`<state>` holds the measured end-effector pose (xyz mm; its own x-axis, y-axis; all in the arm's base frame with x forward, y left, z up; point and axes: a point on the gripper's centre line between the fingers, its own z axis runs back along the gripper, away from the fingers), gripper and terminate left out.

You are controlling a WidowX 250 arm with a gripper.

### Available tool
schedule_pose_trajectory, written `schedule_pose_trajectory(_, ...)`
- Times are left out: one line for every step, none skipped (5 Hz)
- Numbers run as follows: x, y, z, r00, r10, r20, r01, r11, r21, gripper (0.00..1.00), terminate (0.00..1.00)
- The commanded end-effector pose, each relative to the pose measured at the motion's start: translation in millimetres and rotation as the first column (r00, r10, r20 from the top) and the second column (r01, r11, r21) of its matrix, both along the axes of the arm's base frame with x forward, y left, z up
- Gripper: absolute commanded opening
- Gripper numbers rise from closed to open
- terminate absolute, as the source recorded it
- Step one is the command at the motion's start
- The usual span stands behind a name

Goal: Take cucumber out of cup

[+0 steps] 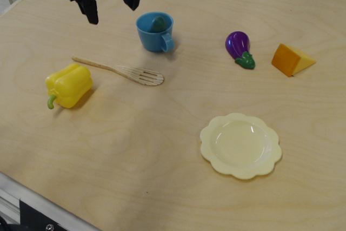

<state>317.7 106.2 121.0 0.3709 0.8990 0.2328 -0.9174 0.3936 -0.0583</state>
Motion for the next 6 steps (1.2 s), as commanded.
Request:
schedule_pose_trajectory(44,5,30,0.977,0.050,0.205,-0.044,0.998,-0.032,1.00,0.00)
schedule_pose_trajectory(56,3,22,0.978,0.053,0.203,-0.043,0.998,-0.052,1.00,0.00)
schedule_pose_trajectory(59,3,6,0.979,0.022,0.205,-0.008,0.997,-0.071,1.00,0.00)
schedule_pose_trajectory(62,-1,-8,0.981,-0.004,0.196,0.020,0.997,-0.081,1.00,0.00)
schedule_pose_trajectory(70,-4,-18,0.983,-0.016,0.181,0.031,0.996,-0.086,1.00,0.00)
schedule_pose_trajectory(77,-1,-27,0.988,-0.015,0.155,0.032,0.994,-0.104,1.00,0.00)
